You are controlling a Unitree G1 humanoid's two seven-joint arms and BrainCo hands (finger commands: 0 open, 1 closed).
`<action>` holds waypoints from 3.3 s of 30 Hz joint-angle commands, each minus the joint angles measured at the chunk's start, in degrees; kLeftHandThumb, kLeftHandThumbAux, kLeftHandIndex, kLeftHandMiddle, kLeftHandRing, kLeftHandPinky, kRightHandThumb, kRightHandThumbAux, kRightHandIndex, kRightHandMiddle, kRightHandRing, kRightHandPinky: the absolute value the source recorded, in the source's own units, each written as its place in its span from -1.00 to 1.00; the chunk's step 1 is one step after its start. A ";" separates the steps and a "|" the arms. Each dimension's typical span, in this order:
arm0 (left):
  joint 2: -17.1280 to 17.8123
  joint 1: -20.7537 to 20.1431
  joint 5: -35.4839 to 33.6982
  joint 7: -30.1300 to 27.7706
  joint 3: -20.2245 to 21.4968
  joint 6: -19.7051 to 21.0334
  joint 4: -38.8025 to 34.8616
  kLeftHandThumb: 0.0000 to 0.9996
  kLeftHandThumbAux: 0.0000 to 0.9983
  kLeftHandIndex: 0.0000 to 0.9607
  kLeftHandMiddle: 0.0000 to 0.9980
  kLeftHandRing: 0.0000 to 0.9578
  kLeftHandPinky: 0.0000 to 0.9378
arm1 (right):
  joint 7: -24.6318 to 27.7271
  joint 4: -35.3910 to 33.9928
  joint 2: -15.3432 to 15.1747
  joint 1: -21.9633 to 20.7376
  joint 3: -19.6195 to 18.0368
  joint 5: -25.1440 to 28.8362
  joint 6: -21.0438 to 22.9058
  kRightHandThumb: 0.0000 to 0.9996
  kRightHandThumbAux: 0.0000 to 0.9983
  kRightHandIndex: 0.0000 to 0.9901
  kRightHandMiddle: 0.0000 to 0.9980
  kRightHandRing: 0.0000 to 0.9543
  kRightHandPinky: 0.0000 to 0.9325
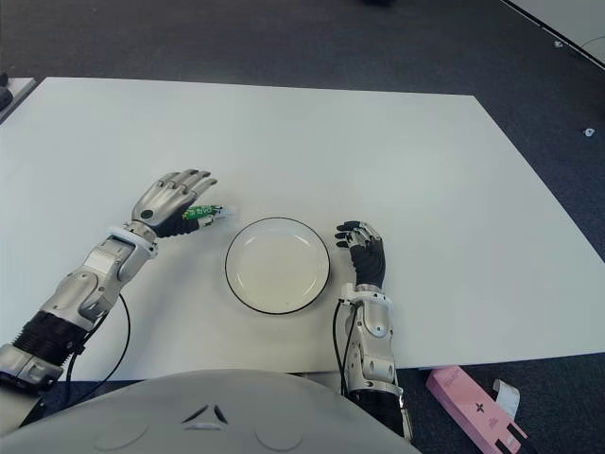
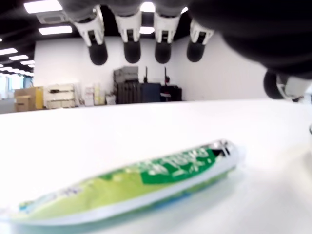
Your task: Put the toothpaste on the table into the plate.
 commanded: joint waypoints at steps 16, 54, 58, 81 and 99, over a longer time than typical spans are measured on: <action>7.83 -7.74 4.61 -11.49 -10.48 -9.44 4.64 -0.29 -0.71 -1.00 -1.00 -1.00 -1.00 | -0.44 1.46 1.94 1.81 -0.13 0.80 2.40 0.42 0.44 -0.14 -0.02 0.03 0.07; 2.94 -17.28 6.80 -11.94 -22.18 -12.80 31.83 -0.30 -0.57 -1.00 -1.00 -1.00 -1.00 | 0.31 0.47 1.64 3.15 -0.42 0.95 1.78 0.42 0.45 -0.13 -0.01 0.04 0.08; 1.23 -18.35 6.52 -8.51 -22.49 -11.75 37.58 -0.29 -0.57 -1.00 -1.00 -1.00 -0.97 | 0.35 0.47 1.75 3.19 -0.64 1.22 1.76 0.42 0.45 -0.14 -0.02 0.04 0.08; -4.44 -17.78 -5.26 14.40 -16.97 -6.56 55.81 -0.05 -0.43 -1.00 -0.86 -0.86 -0.67 | 0.92 0.65 1.32 3.22 -1.18 1.09 1.54 0.42 0.45 -0.14 -0.03 0.03 0.07; -8.46 -12.44 -22.42 17.29 -3.72 -1.69 54.09 0.56 -0.15 -0.67 -0.44 -0.34 -0.20 | 0.57 0.44 1.44 2.77 -1.56 1.27 2.67 0.42 0.45 -0.14 -0.02 0.04 0.08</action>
